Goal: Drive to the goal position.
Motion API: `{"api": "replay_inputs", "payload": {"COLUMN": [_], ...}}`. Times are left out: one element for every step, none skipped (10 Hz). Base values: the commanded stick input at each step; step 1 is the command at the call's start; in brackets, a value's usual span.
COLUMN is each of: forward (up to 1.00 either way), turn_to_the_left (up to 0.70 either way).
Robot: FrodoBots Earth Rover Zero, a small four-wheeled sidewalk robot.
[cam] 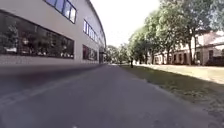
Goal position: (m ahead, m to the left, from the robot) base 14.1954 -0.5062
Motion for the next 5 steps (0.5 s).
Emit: {"api": "replay_inputs", "payload": {"forward": [0.85,0.85,0.85,0.85,0.85], "turn_to_the_left": [0.00,0.00,0.00,0.00,0.00]}}
